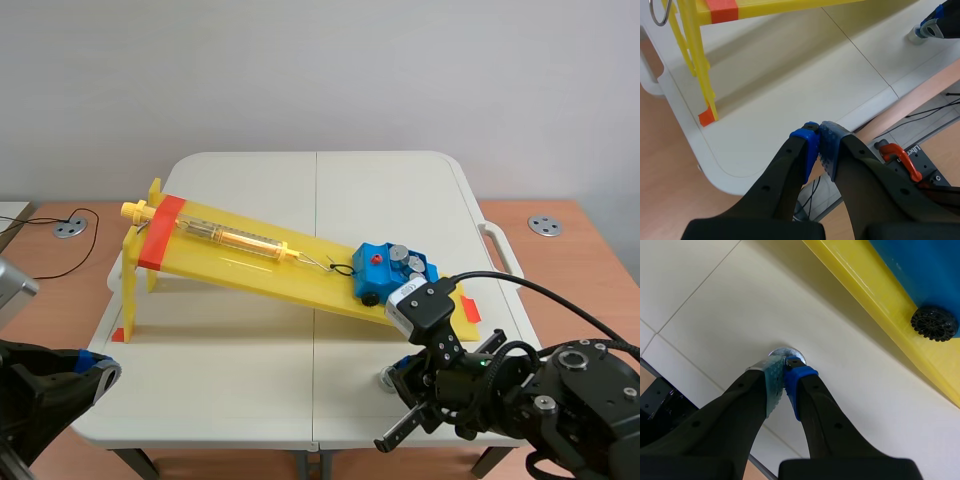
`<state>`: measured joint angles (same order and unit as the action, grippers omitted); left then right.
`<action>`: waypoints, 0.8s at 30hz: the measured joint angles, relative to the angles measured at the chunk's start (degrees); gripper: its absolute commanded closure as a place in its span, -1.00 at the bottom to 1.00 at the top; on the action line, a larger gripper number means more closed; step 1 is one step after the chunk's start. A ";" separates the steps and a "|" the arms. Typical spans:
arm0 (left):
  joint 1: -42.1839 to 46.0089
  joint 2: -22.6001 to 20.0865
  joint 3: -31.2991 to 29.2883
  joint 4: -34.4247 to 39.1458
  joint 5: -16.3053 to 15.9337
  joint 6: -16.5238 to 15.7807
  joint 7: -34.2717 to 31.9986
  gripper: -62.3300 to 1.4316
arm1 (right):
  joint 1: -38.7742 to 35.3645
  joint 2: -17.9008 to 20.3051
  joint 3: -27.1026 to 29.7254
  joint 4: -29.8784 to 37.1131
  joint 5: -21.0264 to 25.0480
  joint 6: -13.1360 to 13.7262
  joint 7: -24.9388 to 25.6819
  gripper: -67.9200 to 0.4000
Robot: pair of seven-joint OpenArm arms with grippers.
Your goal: Place the four metal weights on the blue cart on the ramp.
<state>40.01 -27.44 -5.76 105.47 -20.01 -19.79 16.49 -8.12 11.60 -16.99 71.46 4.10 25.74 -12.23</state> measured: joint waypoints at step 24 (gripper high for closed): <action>0.00 0.00 0.00 0.00 0.00 0.00 0.00 0.86 | -13.90 1.60 21.42 26.16 21.62 5.62 -14.19 0.97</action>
<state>40.01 -27.44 -5.76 105.47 -20.01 -19.79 16.49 -22.02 13.19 4.43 97.62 25.71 31.35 -26.41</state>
